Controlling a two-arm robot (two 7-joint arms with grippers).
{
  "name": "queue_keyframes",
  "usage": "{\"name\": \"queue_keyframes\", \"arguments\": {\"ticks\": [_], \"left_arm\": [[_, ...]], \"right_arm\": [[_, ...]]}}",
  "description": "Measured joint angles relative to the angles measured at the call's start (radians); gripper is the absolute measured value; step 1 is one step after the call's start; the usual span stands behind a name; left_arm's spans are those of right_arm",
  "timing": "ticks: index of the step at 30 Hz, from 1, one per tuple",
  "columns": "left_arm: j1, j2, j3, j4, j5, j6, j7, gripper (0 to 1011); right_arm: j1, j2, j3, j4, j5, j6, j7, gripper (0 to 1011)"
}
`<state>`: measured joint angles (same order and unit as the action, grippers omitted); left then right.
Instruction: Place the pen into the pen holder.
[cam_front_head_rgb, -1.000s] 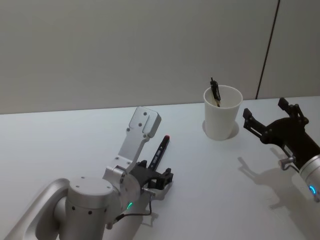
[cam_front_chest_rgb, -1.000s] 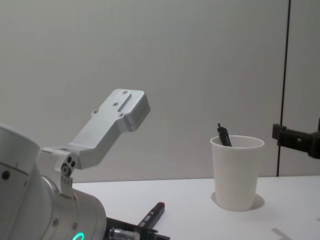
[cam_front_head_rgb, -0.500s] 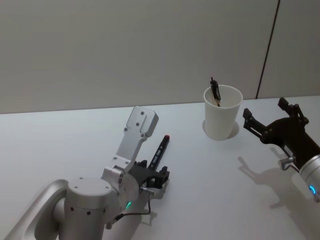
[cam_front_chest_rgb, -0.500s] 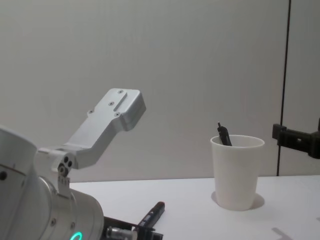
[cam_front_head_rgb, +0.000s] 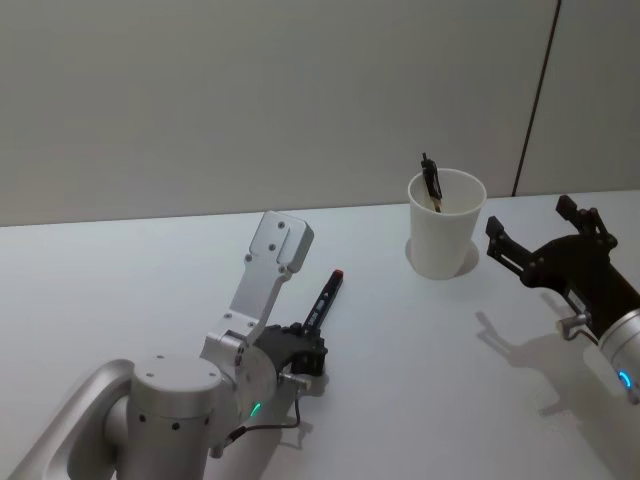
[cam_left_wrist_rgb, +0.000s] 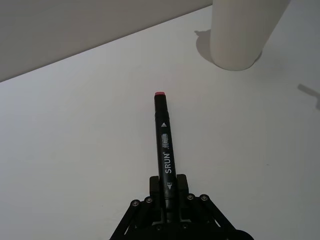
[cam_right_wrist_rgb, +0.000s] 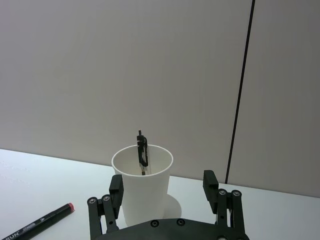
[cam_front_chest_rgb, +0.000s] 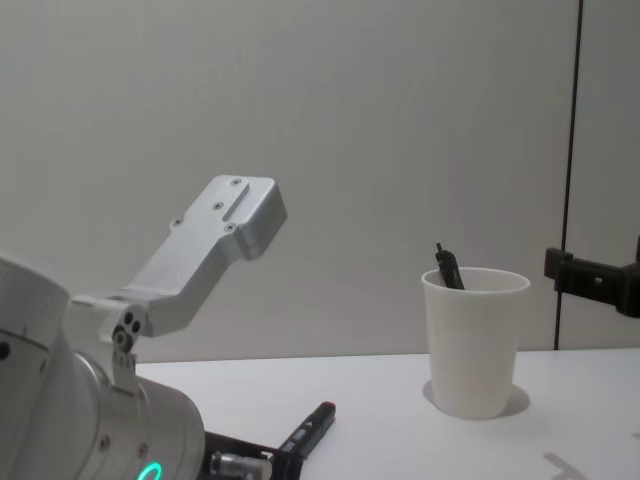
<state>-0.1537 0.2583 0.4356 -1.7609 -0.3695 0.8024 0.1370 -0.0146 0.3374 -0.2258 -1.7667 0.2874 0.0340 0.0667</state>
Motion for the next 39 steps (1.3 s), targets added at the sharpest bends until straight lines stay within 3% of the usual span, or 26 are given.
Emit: {"name": "queue_keyframes", "arguments": {"ticks": [12, 18, 29, 39], "left_arm": [[0.001, -0.001, -0.002, -0.001, -0.001, -0.004, 0.0, 191], [0.008, 0.005, -0.007, -0.007, 0.003, -0.043, -0.007, 191], [0.031, 0.026, -0.026, -0.028, -0.003, -0.185, -0.025, 191], [0.063, 0.06, -0.053, -0.044, -0.028, -0.375, -0.075, 191]], "right_arm": [[0.0, 0.0, 0.0, 0.0, 0.0, 0.0, 0.0, 1002], [0.0, 0.0, 0.0, 0.0, 0.0, 0.0, 0.0, 1002], [0.0, 0.0, 0.0, 0.0, 0.0, 0.0, 0.0, 1001], [0.0, 0.0, 0.0, 0.0, 0.0, 0.0, 0.0, 1001]]}}
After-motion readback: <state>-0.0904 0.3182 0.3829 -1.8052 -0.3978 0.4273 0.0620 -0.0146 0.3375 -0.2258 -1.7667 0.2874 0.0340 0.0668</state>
